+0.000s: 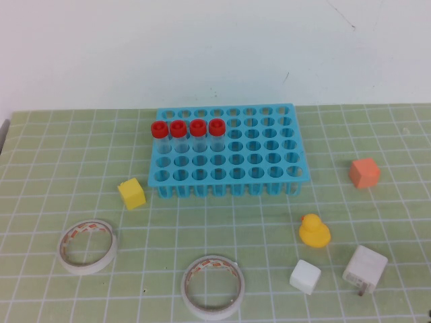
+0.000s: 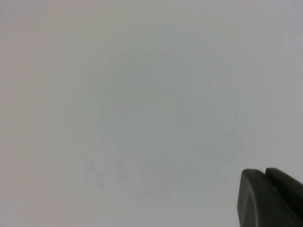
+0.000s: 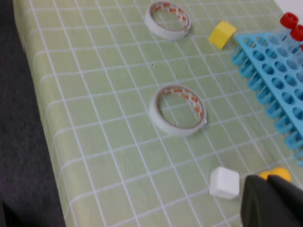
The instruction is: Place the test tubes
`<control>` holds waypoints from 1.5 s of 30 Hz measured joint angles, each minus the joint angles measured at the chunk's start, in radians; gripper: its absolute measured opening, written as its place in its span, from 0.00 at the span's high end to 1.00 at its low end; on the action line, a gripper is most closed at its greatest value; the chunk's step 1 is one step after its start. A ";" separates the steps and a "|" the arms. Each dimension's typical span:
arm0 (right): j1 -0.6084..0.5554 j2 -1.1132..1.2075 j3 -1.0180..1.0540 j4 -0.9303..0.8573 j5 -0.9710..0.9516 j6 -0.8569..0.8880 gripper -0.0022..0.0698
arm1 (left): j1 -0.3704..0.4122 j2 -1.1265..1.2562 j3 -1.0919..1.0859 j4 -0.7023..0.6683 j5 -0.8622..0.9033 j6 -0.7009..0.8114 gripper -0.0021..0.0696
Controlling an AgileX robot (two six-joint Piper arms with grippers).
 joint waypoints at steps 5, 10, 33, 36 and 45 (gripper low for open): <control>0.000 -0.048 0.000 0.004 0.042 -0.015 0.97 | 0.000 -0.211 0.208 0.000 0.049 -0.108 0.97; 0.000 -0.098 0.000 -0.049 0.114 -0.002 0.97 | 0.000 -0.410 0.447 0.000 0.162 -0.150 0.97; 0.000 -0.236 0.267 -0.114 0.160 0.313 0.97 | 0.000 -0.560 0.804 0.006 0.226 -0.288 0.97; 0.000 -0.236 0.269 -0.114 0.164 0.313 0.97 | 0.000 -0.560 0.804 0.006 0.226 -0.289 0.97; 0.000 -0.236 0.269 -0.114 0.179 0.315 0.97 | 0.000 -0.560 0.804 0.006 0.226 -0.290 0.97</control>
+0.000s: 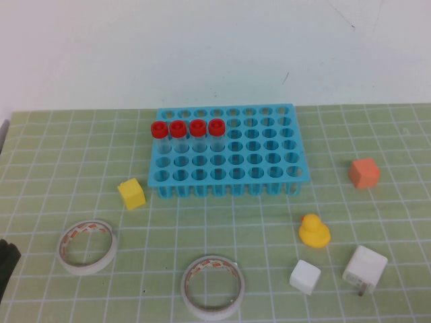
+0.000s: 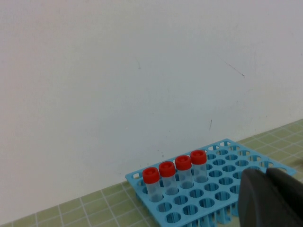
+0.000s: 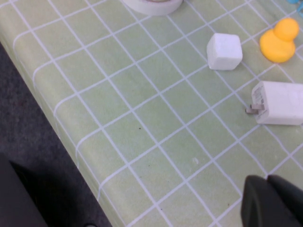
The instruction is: Place the test tubes
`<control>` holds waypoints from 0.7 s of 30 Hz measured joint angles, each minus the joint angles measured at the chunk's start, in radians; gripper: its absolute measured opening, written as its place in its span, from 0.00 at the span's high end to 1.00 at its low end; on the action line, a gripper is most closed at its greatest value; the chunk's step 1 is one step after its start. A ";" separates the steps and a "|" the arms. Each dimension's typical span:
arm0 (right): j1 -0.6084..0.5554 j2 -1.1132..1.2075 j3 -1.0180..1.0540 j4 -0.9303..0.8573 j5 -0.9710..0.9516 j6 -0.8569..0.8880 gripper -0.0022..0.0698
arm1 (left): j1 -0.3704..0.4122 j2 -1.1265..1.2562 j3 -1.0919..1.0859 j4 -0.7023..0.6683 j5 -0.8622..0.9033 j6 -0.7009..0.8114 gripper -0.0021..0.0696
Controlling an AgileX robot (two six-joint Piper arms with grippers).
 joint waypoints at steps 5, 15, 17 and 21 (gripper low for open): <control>0.000 0.000 0.000 0.000 0.000 0.000 0.97 | 0.000 -0.025 0.013 0.000 0.002 -0.004 0.97; 0.000 0.000 0.000 0.000 0.002 0.000 0.97 | 0.171 -0.213 0.063 0.468 -0.017 -0.256 0.97; 0.000 0.000 0.000 0.000 0.002 0.000 0.97 | 0.213 -0.220 0.065 0.725 -0.007 -0.521 0.97; 0.000 0.000 0.000 0.000 0.003 0.000 0.97 | 0.289 -0.220 0.096 1.208 0.030 -1.014 0.97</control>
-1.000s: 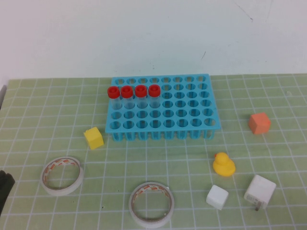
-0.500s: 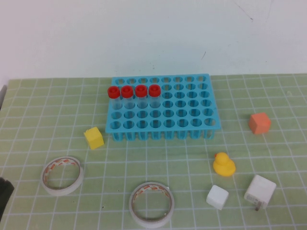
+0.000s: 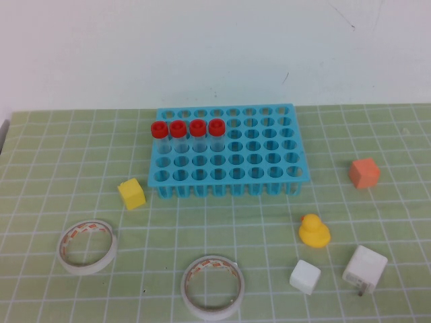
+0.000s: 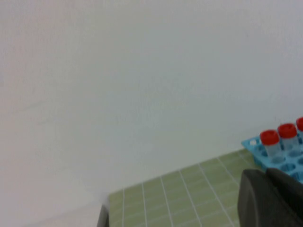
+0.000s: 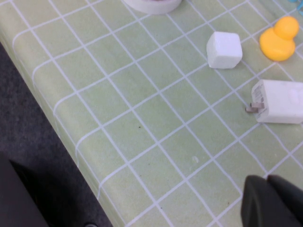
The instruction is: Place the test tubes
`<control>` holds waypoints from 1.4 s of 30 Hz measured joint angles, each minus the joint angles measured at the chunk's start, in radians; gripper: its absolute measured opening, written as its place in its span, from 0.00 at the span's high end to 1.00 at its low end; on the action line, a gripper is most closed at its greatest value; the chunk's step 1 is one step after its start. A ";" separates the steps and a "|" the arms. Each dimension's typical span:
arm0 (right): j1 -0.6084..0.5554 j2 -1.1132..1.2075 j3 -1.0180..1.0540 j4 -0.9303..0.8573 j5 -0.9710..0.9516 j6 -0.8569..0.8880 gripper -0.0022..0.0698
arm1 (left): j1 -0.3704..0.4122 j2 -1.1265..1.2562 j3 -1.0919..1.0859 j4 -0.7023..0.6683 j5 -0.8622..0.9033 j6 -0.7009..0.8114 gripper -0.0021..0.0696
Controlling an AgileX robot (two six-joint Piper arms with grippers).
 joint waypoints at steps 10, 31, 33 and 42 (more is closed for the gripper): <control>0.000 0.000 0.000 0.000 0.000 0.000 0.97 | 0.038 -0.005 0.157 0.283 0.047 -0.369 0.97; 0.000 0.000 0.000 0.000 0.000 0.000 0.97 | 0.038 -0.005 0.155 0.451 0.270 -0.679 0.97; 0.000 0.000 0.000 0.000 0.000 0.000 0.97 | 0.038 -0.005 0.155 0.451 0.270 -0.679 0.97; 0.000 0.000 0.000 0.000 0.000 0.000 0.97 | 0.038 -0.005 0.155 0.451 0.273 -0.679 0.97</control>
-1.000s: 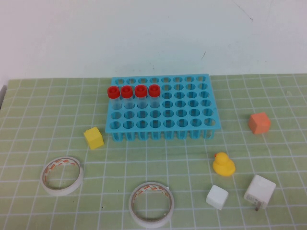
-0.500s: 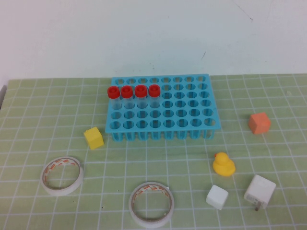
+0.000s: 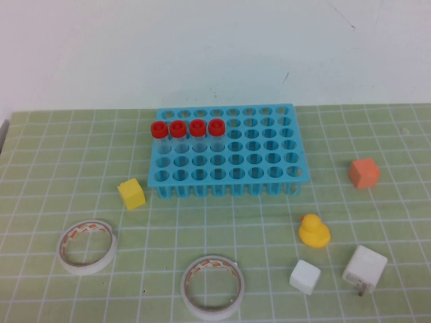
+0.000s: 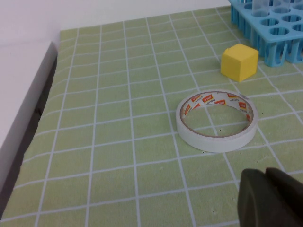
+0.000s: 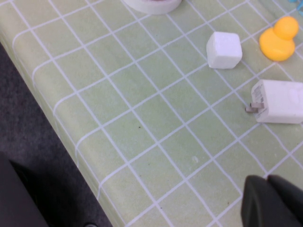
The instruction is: Place the test tubes
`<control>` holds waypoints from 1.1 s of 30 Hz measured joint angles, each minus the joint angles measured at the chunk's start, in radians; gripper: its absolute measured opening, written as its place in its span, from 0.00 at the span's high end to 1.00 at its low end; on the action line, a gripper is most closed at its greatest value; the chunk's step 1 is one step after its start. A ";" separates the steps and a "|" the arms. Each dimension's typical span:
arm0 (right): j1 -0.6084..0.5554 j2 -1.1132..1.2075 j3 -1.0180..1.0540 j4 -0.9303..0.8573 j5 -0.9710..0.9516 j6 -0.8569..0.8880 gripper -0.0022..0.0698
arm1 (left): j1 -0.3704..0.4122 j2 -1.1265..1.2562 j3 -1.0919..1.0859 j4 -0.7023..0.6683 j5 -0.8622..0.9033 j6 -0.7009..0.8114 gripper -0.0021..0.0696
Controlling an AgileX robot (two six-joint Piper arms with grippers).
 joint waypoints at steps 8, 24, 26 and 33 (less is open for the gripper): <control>0.000 0.000 0.000 0.000 0.000 0.000 0.97 | 0.000 0.000 0.000 0.000 0.000 0.000 0.97; 0.000 0.000 0.000 0.000 0.000 0.000 0.97 | 0.000 0.000 0.000 0.000 0.000 0.000 0.97; 0.000 0.000 0.000 0.000 0.000 0.000 0.97 | 0.000 0.000 0.000 0.000 0.000 0.000 0.97; -0.024 -0.004 0.000 0.005 0.001 -0.002 0.97 | 0.000 0.000 0.000 0.000 0.000 0.000 0.97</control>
